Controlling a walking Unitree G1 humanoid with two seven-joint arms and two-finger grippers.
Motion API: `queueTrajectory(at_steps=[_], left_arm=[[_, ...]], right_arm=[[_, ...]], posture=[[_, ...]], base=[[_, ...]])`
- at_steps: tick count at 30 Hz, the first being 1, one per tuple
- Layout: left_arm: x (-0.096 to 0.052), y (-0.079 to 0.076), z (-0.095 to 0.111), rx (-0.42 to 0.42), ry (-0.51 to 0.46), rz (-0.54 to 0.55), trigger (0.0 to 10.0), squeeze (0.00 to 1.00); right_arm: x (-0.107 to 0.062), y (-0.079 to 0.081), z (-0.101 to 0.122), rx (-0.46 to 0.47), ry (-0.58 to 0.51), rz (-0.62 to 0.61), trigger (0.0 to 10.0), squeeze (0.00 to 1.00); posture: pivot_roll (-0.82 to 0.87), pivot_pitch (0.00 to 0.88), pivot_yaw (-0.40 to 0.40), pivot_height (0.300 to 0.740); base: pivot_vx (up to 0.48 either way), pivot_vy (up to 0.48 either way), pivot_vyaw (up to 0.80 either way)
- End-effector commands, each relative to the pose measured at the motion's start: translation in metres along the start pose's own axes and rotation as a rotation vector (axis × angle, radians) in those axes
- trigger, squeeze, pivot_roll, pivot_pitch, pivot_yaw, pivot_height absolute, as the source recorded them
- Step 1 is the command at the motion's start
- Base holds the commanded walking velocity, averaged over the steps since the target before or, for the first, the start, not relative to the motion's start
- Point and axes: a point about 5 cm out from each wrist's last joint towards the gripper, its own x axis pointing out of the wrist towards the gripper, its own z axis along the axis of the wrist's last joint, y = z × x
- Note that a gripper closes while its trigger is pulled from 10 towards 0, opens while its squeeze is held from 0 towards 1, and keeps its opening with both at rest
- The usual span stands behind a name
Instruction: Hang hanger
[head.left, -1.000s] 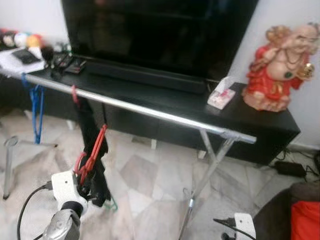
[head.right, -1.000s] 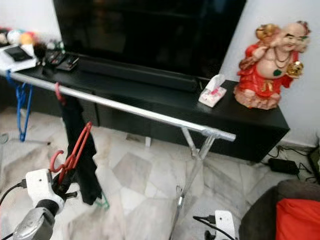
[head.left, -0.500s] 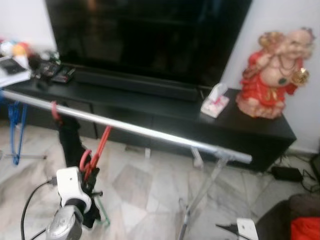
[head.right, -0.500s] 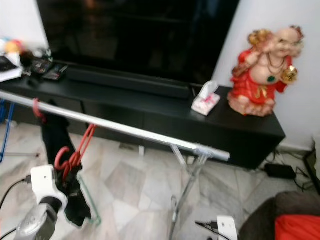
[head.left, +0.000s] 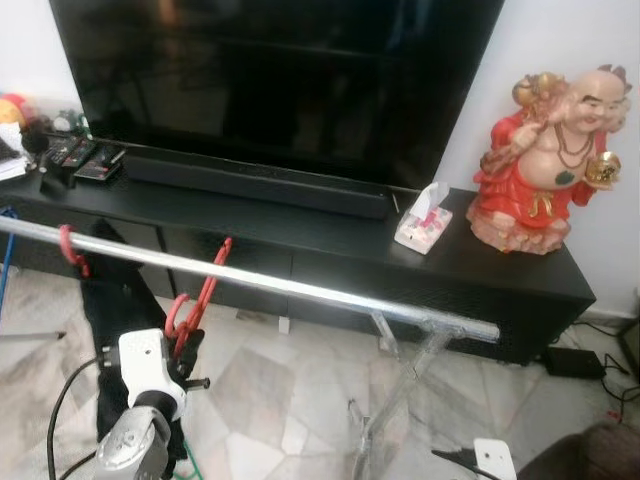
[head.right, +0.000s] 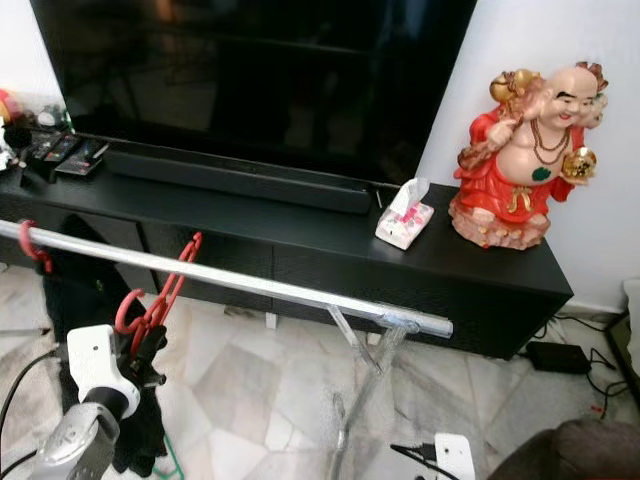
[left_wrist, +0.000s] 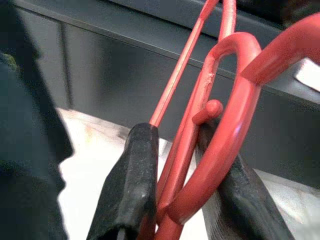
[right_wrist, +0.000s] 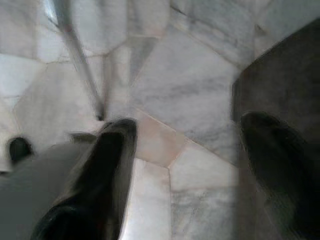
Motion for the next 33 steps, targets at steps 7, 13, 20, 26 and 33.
queueTrajectory(at_steps=[7,13,20,26,33], left_arm=[[0.006,-0.004,0.006,0.038,-0.013,-0.020,10.0,0.00],[0.009,-0.005,0.009,0.050,-0.018,-0.031,10.0,0.00],[0.012,-0.002,0.013,0.061,-0.038,-0.008,10.0,0.00],[0.015,-0.001,0.017,0.063,-0.058,0.013,10.0,0.00],[0.013,0.005,0.013,0.057,-0.042,0.022,10.0,0.00]], right_arm=[[0.000,-0.002,0.001,0.004,0.002,-0.007,10.0,0.00],[0.000,-0.002,0.001,0.004,0.002,-0.009,10.0,0.00],[0.000,-0.002,0.001,0.003,0.003,-0.009,10.0,0.00],[0.000,-0.004,0.001,-0.010,0.009,-0.034,10.0,0.00],[0.000,-0.004,0.000,-0.006,0.011,-0.036,10.0,0.00]], posture=[[0.04,0.000,-0.102,0.740],[0.04,0.000,-0.102,0.740],[0.04,0.000,-0.102,0.740],[0.04,0.000,-0.102,0.740],[0.04,0.000,-0.103,0.740]], base=[[0.000,0.000,0.00],[0.000,0.000,0.00],[0.000,0.000,0.00],[0.000,0.000,0.00],[0.000,0.000,0.00]])
